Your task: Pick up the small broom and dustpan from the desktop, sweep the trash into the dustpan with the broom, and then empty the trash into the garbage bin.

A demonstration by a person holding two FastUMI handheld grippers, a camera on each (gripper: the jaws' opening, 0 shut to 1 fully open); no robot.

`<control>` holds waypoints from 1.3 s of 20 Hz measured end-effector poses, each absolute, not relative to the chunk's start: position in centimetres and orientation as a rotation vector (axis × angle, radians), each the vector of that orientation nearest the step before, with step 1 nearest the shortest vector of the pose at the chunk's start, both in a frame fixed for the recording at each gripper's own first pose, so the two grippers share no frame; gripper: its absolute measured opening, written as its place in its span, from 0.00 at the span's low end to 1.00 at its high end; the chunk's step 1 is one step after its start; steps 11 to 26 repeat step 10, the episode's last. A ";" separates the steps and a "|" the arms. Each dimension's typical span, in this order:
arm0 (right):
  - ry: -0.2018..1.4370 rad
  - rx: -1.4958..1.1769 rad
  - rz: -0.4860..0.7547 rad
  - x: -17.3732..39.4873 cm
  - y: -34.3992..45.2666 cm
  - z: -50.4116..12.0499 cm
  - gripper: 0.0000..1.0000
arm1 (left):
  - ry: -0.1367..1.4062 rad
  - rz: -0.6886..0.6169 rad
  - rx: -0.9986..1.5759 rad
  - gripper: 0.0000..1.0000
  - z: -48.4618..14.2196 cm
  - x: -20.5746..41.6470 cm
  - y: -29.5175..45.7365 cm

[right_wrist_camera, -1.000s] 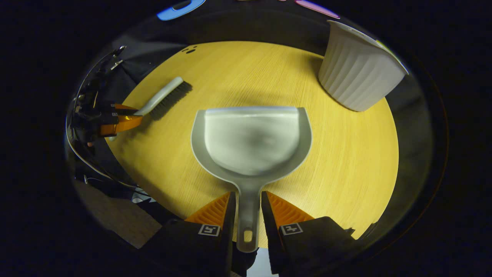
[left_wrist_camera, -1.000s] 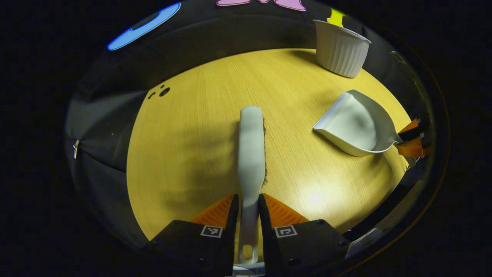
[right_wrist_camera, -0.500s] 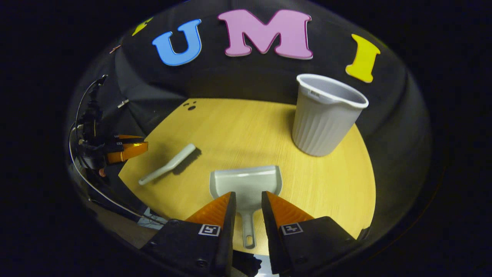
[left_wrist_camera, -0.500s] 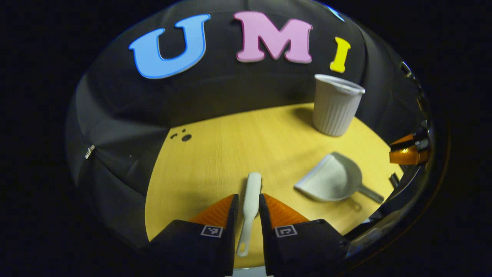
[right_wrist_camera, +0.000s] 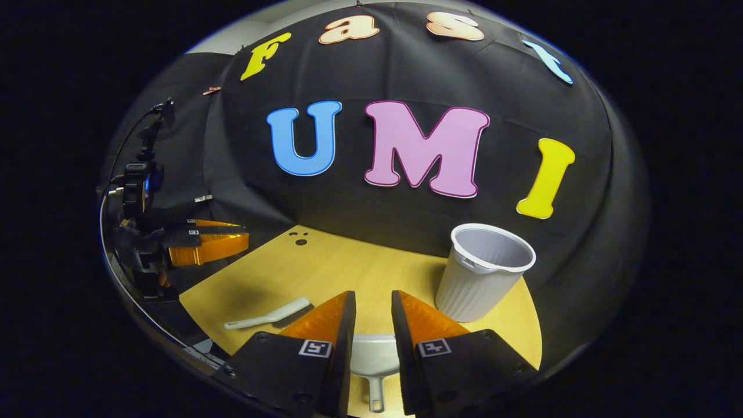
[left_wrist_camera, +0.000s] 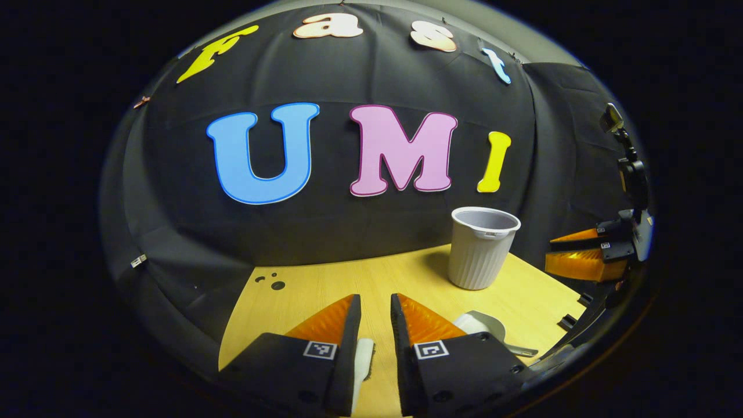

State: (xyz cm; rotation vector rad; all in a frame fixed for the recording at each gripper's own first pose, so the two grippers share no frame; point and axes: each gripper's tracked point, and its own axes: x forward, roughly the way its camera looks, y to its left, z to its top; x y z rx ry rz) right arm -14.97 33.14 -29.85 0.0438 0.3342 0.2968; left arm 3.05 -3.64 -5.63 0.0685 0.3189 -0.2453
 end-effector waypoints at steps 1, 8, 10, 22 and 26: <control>0.340 0.046 0.297 -15.4 33.6 -29.8 0.39 | 0.316 -0.249 0.057 0.34 -5.5 2.9 -3.7; 0.340 0.055 0.273 -16.0 35.1 -29.2 0.35 | 0.330 -0.266 -0.005 0.34 -6.9 2.3 -2.2; 0.345 0.044 0.268 -16.3 35.2 -29.3 0.38 | 0.334 -0.262 -0.019 0.34 -7.1 2.3 -1.9; 0.345 0.044 0.268 -16.3 35.2 -29.3 0.38 | 0.334 -0.262 -0.019 0.34 -7.1 2.3 -1.9; 0.345 0.044 0.268 -16.3 35.2 -29.3 0.38 | 0.334 -0.262 -0.019 0.34 -7.1 2.3 -1.9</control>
